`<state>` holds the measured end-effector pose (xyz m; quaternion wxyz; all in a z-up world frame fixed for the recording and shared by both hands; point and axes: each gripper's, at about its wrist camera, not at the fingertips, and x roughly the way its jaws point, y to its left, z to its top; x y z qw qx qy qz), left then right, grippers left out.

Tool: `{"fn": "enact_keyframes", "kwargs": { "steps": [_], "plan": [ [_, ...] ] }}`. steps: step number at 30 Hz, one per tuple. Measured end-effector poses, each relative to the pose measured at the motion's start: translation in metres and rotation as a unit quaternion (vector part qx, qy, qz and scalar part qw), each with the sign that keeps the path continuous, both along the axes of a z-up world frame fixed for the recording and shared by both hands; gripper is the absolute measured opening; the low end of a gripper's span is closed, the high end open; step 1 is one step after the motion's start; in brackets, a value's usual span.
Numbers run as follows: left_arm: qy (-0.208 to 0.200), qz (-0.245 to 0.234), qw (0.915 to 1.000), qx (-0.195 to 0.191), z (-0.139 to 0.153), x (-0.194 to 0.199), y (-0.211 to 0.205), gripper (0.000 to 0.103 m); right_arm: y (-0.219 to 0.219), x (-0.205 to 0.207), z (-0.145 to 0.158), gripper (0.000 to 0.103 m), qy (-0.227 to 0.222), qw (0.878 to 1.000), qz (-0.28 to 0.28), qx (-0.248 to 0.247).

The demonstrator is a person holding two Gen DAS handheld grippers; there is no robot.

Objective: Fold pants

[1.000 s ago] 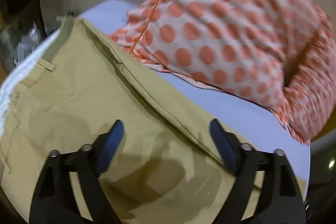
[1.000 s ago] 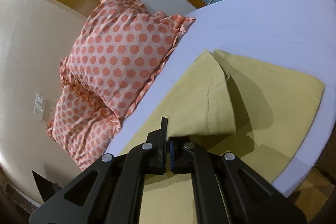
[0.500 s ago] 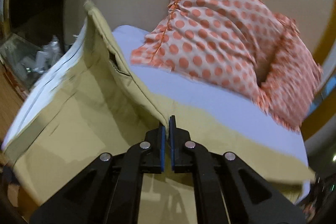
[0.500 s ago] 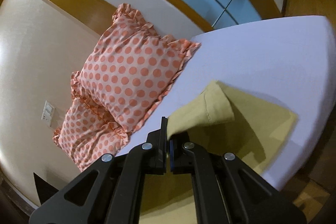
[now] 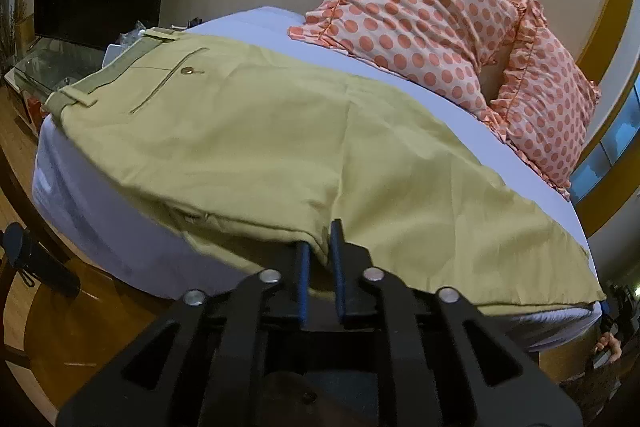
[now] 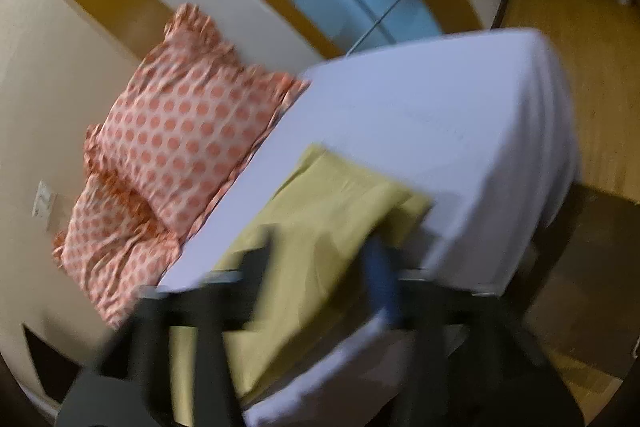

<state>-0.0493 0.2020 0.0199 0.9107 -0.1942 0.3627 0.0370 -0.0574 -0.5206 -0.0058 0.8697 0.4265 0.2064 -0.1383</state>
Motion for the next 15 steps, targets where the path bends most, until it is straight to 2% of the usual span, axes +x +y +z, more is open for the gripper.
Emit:
{"fn": "enact_keyframes", "kwargs": {
  "steps": [3,4,5,8,12,13,14,15],
  "plan": [
    [-0.02,0.007,0.9997,-0.008,0.0,-0.017,0.003,0.025,-0.006,-0.007,0.0,0.065,0.014,0.998,-0.034,-0.047],
    [-0.027,0.016,0.9995,-0.005,0.002,-0.021,0.005,0.036,-0.008,-0.006,-0.003,0.065,0.02,0.997,-0.04,-0.056],
    [-0.035,0.03,0.999,0.002,0.004,-0.027,0.008,0.041,-0.01,-0.005,-0.007,0.065,0.025,0.997,-0.043,-0.058],
    [-0.053,0.06,0.9967,0.008,0.011,-0.039,0.019,0.046,-0.01,0.006,-0.02,0.065,0.036,0.997,-0.03,-0.061],
    [-0.054,0.084,0.995,0.005,0.012,-0.042,0.03,0.05,0.009,0.014,-0.021,0.065,0.027,0.994,-0.011,-0.103],
    [-0.051,0.087,0.9949,0.002,0.011,-0.041,0.032,0.051,0.015,0.014,-0.021,0.053,0.019,0.994,-0.002,-0.111],
    [-0.049,0.089,0.9949,-0.001,0.01,-0.04,0.033,0.052,0.018,0.017,-0.024,0.035,0.013,0.994,0.013,-0.107],
    [-0.046,0.09,0.9949,-0.004,0.008,-0.038,0.034,0.052,0.022,0.018,-0.028,0.033,0.008,0.994,0.023,-0.104]
  ]
}}
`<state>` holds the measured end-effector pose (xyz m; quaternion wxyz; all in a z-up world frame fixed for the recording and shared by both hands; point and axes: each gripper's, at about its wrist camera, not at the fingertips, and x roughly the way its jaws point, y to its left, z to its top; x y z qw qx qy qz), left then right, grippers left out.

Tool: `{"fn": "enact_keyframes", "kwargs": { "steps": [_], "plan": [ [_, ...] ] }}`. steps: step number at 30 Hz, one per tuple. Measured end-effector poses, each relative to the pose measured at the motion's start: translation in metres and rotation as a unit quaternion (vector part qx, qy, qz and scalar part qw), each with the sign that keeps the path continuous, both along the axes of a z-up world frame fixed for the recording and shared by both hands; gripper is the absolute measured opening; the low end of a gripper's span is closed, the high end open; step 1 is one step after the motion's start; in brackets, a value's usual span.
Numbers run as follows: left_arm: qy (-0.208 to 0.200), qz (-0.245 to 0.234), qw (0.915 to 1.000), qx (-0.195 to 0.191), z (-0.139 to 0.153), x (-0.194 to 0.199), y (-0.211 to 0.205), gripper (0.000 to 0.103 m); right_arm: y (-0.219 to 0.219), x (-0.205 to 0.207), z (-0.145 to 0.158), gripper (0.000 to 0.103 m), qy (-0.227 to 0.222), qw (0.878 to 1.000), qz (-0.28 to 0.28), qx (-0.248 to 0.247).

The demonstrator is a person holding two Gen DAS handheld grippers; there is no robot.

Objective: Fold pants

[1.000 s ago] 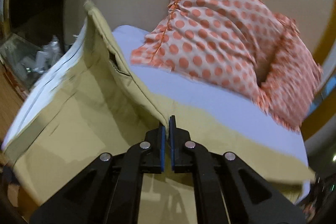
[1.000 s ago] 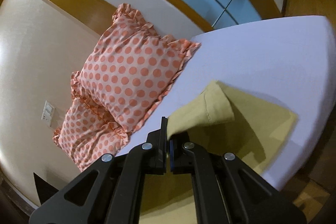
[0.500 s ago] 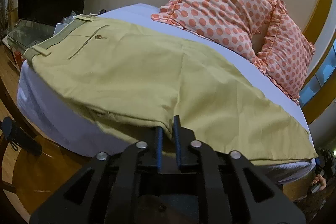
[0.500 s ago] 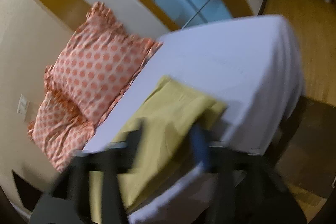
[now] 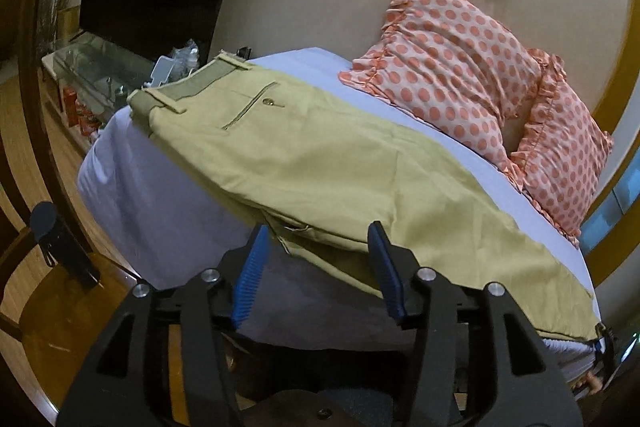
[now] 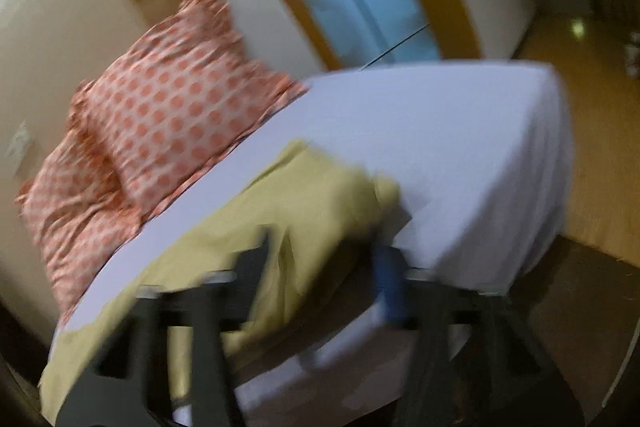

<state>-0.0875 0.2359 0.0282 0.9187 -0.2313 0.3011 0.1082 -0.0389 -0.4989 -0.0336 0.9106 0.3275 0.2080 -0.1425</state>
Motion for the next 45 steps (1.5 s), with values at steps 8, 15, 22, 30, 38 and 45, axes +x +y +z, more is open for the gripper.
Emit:
{"fn": "enact_keyframes", "kwargs": {
  "steps": [8,15,22,30,38,45],
  "plan": [
    [-0.004,0.004,0.9999,-0.009,-0.005,0.001,0.008,0.056,0.019,0.021,0.031,0.004,-0.064,0.996,0.049,-0.029],
    [-0.023,0.018,0.9991,-0.032,-0.01,-0.01,0.023,0.062,0.189,0.061,0.109,0.003,-0.154,0.938,0.306,-0.057],
    [-0.031,0.013,0.9973,-0.066,-0.019,-0.018,0.035,0.074,0.406,0.069,0.067,0.01,-0.031,0.809,0.577,-0.104],
    [-0.036,-0.014,0.9851,-0.168,-0.04,0.0,0.057,0.079,0.38,0.05,0.082,0.094,-0.071,0.837,0.537,-0.079],
    [-0.04,-0.033,0.9834,-0.174,-0.026,0.026,0.05,0.079,0.372,0.058,0.071,0.094,-0.047,0.849,0.523,-0.057],
    [-0.009,0.021,0.9872,-0.158,-0.022,0.054,0.081,0.078,0.371,0.058,0.061,0.094,-0.04,0.851,0.522,-0.043]
  ]
}}
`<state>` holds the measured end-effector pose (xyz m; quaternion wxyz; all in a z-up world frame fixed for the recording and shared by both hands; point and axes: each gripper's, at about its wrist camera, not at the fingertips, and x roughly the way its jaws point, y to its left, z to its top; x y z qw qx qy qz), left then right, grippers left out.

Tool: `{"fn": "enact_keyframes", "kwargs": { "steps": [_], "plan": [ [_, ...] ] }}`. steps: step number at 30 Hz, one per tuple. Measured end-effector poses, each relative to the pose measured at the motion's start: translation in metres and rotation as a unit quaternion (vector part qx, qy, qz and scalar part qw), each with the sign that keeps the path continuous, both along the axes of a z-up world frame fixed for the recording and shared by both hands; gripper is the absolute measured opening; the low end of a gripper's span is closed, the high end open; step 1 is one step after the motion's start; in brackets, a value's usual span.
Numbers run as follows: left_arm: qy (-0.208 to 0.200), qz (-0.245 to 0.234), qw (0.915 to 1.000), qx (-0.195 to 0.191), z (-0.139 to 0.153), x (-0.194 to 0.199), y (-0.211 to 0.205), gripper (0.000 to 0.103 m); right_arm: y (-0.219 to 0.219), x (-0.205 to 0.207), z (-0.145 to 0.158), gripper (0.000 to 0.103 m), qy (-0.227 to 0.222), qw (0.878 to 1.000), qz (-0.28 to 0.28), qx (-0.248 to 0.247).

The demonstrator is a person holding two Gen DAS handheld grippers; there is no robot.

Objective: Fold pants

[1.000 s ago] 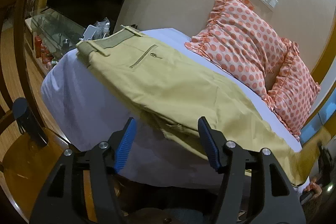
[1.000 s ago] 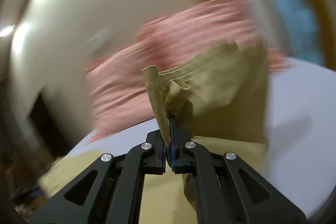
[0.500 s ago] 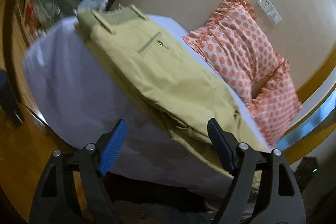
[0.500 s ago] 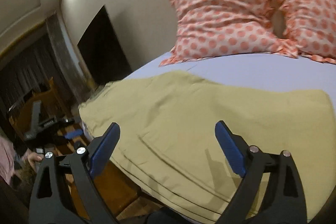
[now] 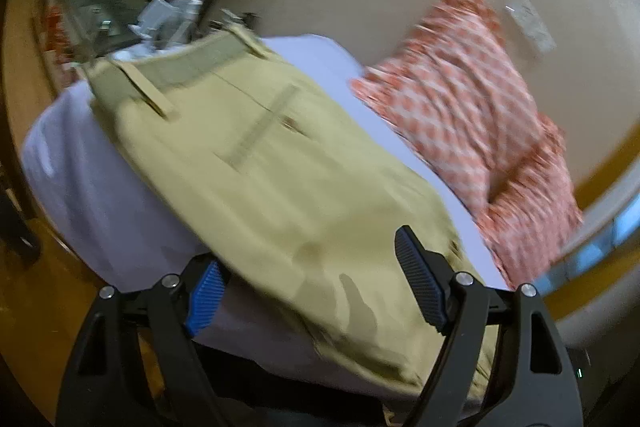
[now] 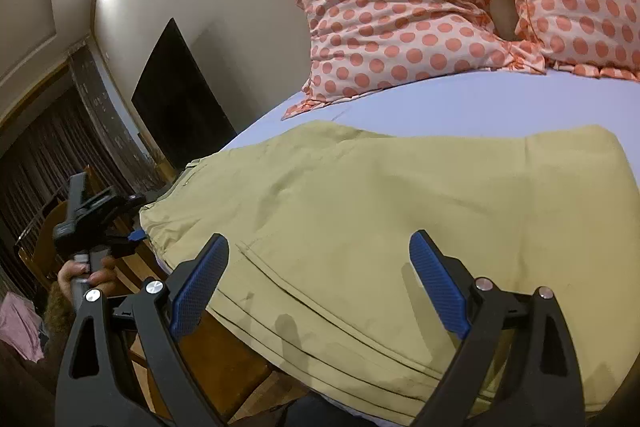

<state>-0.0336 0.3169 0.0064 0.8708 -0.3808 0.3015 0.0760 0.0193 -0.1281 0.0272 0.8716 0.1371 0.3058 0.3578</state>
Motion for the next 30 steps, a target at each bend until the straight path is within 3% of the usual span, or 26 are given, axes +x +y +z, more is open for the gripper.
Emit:
{"fn": "enact_keyframes", "kwargs": {
  "steps": [3,6,7,8,12,16,18,21,22,24,25,26,28,29,30],
  "plan": [
    [-0.004,0.024,0.9992,-0.031,-0.003,0.003,0.023,0.067,-0.004,0.001,-0.003,0.094,0.004,1.0,-0.003,0.005],
    [0.012,0.051,0.9974,-0.05,-0.008,0.008,0.042,0.036,-0.009,0.002,-0.005,0.094,0.004,1.0,-0.007,0.01],
    [0.029,0.057,0.997,-0.042,-0.007,0.013,0.046,0.019,-0.012,0.002,-0.006,0.094,0.005,1.0,-0.01,0.012],
    [0.039,0.054,0.9974,-0.028,-0.005,0.017,0.046,0.016,-0.016,0.003,-0.006,0.094,0.005,1.0,-0.012,0.014],
    [0.072,0.031,0.9903,0.115,0.04,0.042,0.011,0.013,-0.035,0.002,-0.003,0.094,-0.005,0.999,-0.028,0.02],
    [0.029,-0.043,0.9619,0.268,0.113,0.072,-0.082,0.011,-0.075,0.0,0.003,0.094,-0.02,0.996,-0.082,0.034],
    [-0.001,-0.096,0.9388,0.331,0.135,0.08,-0.142,0.011,-0.103,-0.003,0.005,0.094,-0.022,0.991,-0.123,0.043],
    [-0.066,-0.221,0.8881,0.397,0.145,0.075,-0.255,0.012,-0.145,-0.007,0.004,0.094,-0.014,0.981,-0.182,0.067],
    [-0.085,-0.273,0.8642,0.414,0.137,0.067,-0.297,0.013,-0.157,-0.007,0.003,0.094,-0.007,0.977,-0.197,0.077],
    [-0.101,-0.343,0.8258,0.437,0.115,0.054,-0.352,0.013,-0.18,-0.007,-0.001,0.094,0.01,0.97,-0.222,0.103],
    [-0.104,-0.383,0.7979,0.453,0.095,0.045,-0.383,0.013,-0.193,-0.007,-0.005,0.095,0.023,0.965,-0.233,0.121],
    [-0.1,-0.406,0.7801,0.465,0.078,0.04,-0.401,0.013,-0.199,-0.006,-0.008,0.095,0.034,0.962,-0.236,0.133],
    [-0.072,-0.465,0.7485,0.467,0.037,0.034,-0.43,0.014,-0.207,0.001,-0.014,0.095,0.06,0.96,-0.228,0.151],
    [-0.063,-0.478,0.7408,0.467,0.025,0.031,-0.437,0.015,-0.207,0.004,-0.016,0.095,0.07,0.96,-0.225,0.15],
    [-0.063,-0.471,0.7298,0.491,0.013,0.024,-0.442,0.016,-0.205,0.007,-0.017,0.095,0.076,0.961,-0.221,0.146]
  ]
}}
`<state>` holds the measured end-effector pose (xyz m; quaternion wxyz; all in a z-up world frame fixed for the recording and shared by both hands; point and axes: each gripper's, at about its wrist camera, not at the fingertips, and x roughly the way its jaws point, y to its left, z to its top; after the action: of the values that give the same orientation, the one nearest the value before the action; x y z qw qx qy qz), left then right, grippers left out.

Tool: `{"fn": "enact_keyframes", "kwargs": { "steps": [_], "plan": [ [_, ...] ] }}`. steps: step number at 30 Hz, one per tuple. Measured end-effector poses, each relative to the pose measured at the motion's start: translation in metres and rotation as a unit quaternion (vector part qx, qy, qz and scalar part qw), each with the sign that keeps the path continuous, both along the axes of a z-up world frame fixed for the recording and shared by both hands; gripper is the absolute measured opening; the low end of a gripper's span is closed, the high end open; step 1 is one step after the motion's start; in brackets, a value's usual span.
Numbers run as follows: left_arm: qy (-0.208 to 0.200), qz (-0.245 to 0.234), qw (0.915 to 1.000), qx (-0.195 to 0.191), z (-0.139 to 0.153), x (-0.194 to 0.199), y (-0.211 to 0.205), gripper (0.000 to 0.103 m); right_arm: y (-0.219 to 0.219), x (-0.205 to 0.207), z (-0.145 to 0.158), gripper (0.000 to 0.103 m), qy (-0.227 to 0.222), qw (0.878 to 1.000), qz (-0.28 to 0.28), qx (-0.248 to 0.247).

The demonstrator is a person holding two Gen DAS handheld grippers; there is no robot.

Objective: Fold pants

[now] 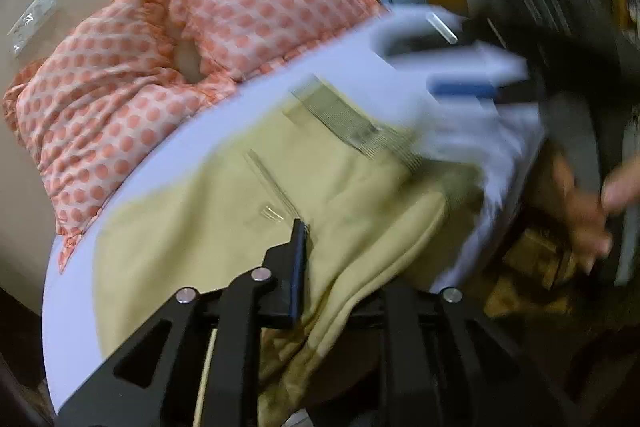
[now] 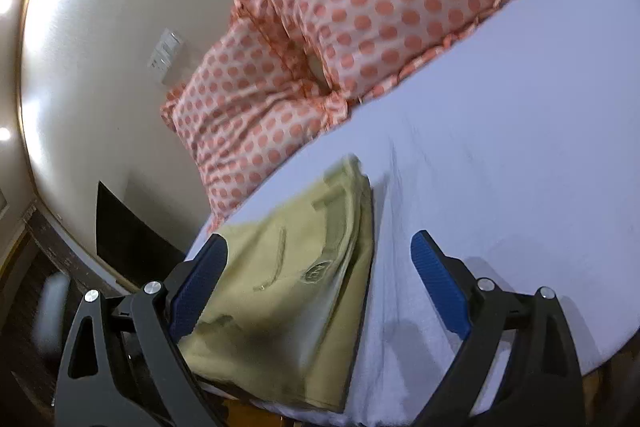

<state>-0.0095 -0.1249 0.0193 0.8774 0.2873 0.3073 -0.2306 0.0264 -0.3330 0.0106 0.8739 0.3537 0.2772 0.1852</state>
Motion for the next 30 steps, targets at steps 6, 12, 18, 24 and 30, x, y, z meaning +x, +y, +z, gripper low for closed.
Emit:
{"fn": "enact_keyframes", "kwargs": {
  "steps": [6,12,18,24,30],
  "plan": [
    [0.01,-0.009,0.9979,-0.063,0.032,-0.034,0.048,0.042,0.031,0.034,-0.009,0.085,0.054,0.996,0.053,-0.058],
    [0.037,0.162,0.9689,-0.183,0.064,0.031,0.176,0.067,0.055,0.057,-0.013,0.073,0.058,0.987,0.086,-0.123],
    [0.187,0.206,0.9303,-0.239,0.014,0.114,0.23,0.065,0.05,0.074,-0.018,0.064,0.061,0.986,0.125,-0.089],
    [0.246,0.157,0.9095,-0.296,-0.003,0.13,0.222,0.074,0.041,0.081,-0.026,0.039,0.075,0.976,0.202,0.019],
    [0.266,0.155,0.9076,-0.285,0.002,0.136,0.218,0.014,0.047,0.098,-0.029,0.015,0.089,0.96,0.244,0.102]
  ]
}}
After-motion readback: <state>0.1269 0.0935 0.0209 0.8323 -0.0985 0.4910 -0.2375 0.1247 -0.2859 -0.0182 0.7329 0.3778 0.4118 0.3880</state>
